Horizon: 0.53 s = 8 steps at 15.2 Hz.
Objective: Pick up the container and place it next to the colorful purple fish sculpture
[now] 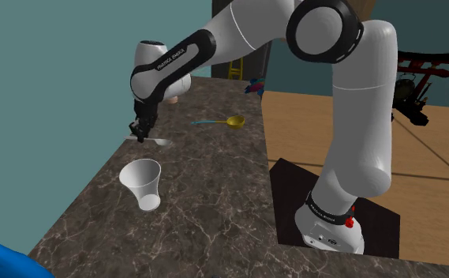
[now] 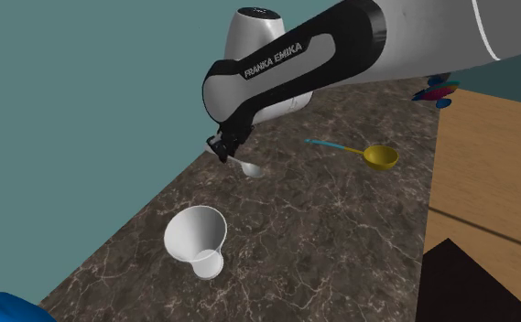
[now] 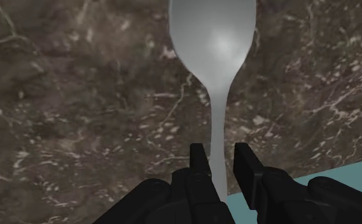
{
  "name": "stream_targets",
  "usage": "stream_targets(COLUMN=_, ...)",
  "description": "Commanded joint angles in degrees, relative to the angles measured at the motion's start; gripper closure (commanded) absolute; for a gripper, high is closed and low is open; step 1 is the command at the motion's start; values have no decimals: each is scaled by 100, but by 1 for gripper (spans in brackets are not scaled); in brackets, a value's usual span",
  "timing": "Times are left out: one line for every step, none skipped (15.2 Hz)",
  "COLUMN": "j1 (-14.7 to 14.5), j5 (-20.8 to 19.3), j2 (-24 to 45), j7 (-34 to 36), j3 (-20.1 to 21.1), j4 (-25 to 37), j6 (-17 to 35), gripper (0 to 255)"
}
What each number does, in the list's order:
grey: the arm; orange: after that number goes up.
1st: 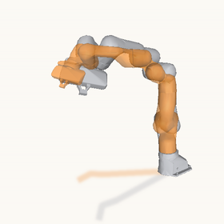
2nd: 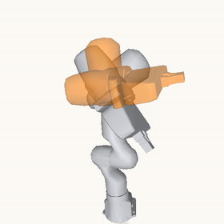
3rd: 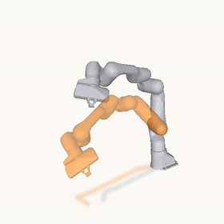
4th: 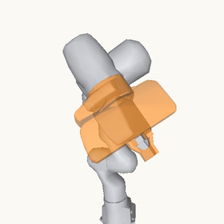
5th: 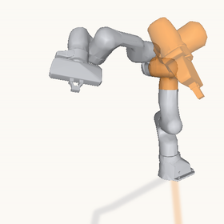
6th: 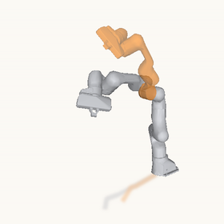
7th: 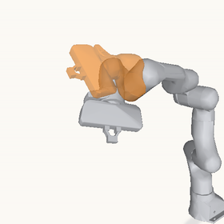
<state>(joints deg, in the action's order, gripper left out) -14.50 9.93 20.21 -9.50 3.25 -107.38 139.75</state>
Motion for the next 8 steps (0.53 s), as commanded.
stream_targets(j1=-7, j5=-16, j2=-81, j7=31, j3=-5, j4=38, j6=-119, gripper=255)
stream_targets(j1=-7, j5=-24, j2=-119, j7=43, j3=-8, j4=64, j6=-183, gripper=255)
stream_targets(j1=-8, j5=-31, j2=-157, j7=55, j3=-10, j4=92, j6=-247, gripper=255)
stream_targets(j1=-8, j5=-39, j2=-193, j7=67, j3=-13, j4=121, j6=-312, gripper=255)
stream_targets(j1=-8, j5=-46, j2=-229, j7=79, j3=-15, j4=151, j6=-377, gripper=255)
stream_targets(j1=-9, j5=-53, j2=-263, j7=90, j3=-18, j4=182, j6=-442, gripper=255)
stream_targets(j1=-9, j5=-60, j2=-297, j7=102, j3=-20, j4=215, j6=-508, gripper=255)
stream_targets(j1=-9, j5=-67, j2=-329, j7=113, j3=-23, j4=249, j6=-574, gripper=255)
